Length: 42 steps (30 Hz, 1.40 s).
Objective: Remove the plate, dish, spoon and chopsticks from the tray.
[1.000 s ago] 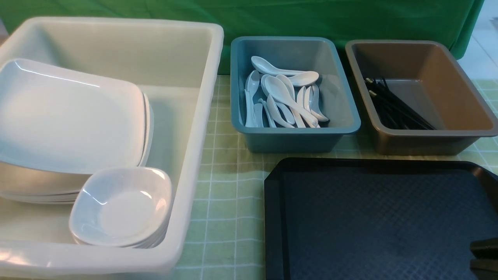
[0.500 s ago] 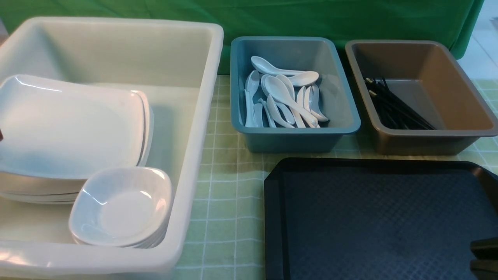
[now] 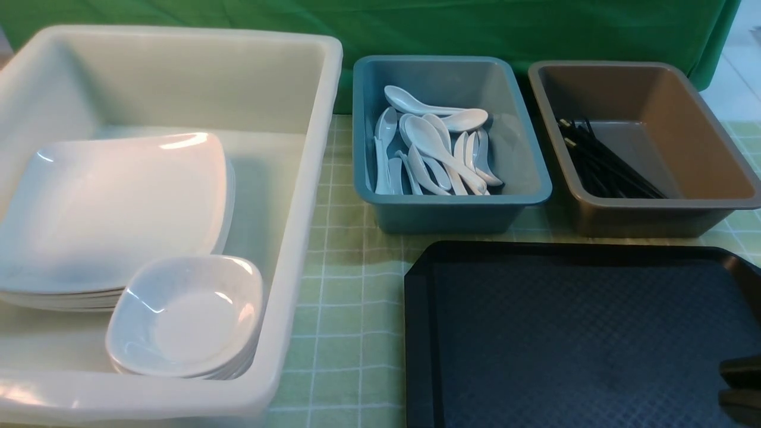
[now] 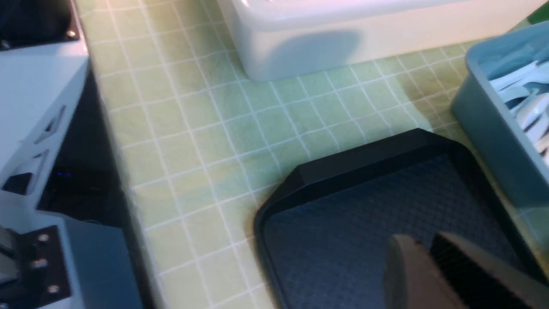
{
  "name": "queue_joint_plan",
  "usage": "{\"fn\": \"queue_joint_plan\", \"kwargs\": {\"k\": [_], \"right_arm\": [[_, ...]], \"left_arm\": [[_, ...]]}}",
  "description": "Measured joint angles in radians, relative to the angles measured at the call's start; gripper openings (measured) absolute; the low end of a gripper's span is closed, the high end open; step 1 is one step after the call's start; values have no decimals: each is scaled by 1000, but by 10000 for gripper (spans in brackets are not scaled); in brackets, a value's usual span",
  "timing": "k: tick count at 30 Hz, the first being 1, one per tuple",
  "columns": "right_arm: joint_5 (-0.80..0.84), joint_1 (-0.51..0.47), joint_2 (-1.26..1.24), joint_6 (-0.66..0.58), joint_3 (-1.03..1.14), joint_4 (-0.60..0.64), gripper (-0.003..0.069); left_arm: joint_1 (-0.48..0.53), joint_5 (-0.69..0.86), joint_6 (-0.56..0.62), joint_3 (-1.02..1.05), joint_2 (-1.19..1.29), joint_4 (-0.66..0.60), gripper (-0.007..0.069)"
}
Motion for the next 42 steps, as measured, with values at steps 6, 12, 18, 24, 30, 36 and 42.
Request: {"fn": "queue_joint_plan", "kwargs": {"k": [6, 12, 18, 24, 30, 36, 42], "right_arm": [[101, 0, 0, 97, -15, -183, 71], [162, 0, -49, 177, -53, -257, 6], [167, 0, -197, 318, -54, -259, -3], [71, 0, -357, 388, 41, -292, -3], [-324, 0, -482, 463, 363, -397, -3], [-703, 0, -471, 473, 561, -418, -3], [-901, 0, -443, 477, 603, -418, -2]], "left_arm": [[-22, 91, -21, -49, -1, -45, 98], [-177, 122, -22, -77, -38, -44, -12], [-396, 131, -22, -79, -60, 40, -13], [-522, 127, -22, -79, -61, 71, -13], [-591, 97, -22, -79, -61, 74, -13], [-595, 89, -22, -79, -61, 67, -13], [-595, 87, -22, -79, -61, 67, -13]]}}
